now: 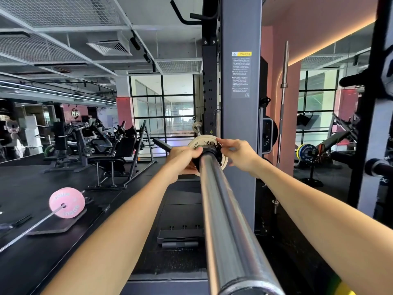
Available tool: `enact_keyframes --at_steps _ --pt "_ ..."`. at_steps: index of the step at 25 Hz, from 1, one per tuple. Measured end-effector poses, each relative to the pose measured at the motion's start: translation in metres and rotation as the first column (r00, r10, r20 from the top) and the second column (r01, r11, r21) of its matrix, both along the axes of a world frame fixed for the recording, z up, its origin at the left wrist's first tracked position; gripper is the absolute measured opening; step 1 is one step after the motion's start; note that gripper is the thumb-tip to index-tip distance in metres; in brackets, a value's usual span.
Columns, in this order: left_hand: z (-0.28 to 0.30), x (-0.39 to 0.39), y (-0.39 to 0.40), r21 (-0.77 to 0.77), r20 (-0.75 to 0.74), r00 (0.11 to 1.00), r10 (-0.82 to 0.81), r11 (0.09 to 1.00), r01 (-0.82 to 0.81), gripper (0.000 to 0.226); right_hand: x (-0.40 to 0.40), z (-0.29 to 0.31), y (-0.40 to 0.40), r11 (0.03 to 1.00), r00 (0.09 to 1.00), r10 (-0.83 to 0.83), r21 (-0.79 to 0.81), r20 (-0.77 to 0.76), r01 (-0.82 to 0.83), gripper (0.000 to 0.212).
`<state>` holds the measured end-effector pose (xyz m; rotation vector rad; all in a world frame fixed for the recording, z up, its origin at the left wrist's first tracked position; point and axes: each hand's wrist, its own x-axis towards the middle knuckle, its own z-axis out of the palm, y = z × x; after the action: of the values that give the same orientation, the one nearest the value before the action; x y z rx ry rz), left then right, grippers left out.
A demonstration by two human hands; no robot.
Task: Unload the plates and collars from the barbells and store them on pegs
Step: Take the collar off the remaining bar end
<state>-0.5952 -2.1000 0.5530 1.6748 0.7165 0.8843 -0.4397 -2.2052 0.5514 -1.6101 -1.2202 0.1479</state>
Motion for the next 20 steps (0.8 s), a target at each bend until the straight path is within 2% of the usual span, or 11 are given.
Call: enact_keyframes --at_steps 2,3,5,6,9,12,17,20 --pt "0.014 0.003 -0.008 0.038 -0.133 0.991 0.025 0.999 -0.02 0.053 -0.002 -0.006 -0.005 0.996 0.996 0.02 -0.079 -0.09 -0.028 0.051" --pt "0.021 0.005 -0.014 0.079 -0.208 0.978 0.028 0.997 -0.012 0.06 -0.004 -0.01 -0.004 0.994 0.986 0.052 -0.089 -0.156 -0.067 0.055" --pt "0.03 0.01 -0.029 0.13 -0.311 0.95 -0.008 0.99 0.05 0.05 -0.007 -0.015 -0.001 0.995 0.966 0.074 -0.053 -0.247 -0.09 0.058" --pt "0.033 0.013 -0.034 0.144 -0.348 0.937 -0.01 0.988 0.064 0.047 -0.007 -0.017 0.002 0.998 0.963 0.046 -0.032 -0.267 -0.057 0.052" --pt "0.036 0.021 -0.037 0.166 -0.438 0.898 0.042 0.986 0.035 0.064 -0.008 -0.021 0.005 0.998 0.961 -0.053 0.011 -0.271 0.058 0.022" --pt "0.036 0.025 -0.036 0.129 -0.425 0.904 0.032 0.991 0.025 0.059 -0.009 -0.023 0.006 0.997 0.963 -0.068 0.022 -0.261 0.076 0.009" --pt "0.029 0.027 -0.031 0.092 -0.331 0.94 0.083 0.994 -0.056 0.057 -0.009 -0.021 0.007 0.99 0.972 -0.133 0.017 -0.193 0.139 0.015" --pt "0.029 0.025 -0.028 0.056 -0.306 0.951 0.048 0.998 -0.032 0.041 -0.011 -0.02 0.008 0.988 0.976 -0.144 0.025 -0.162 0.15 0.011"
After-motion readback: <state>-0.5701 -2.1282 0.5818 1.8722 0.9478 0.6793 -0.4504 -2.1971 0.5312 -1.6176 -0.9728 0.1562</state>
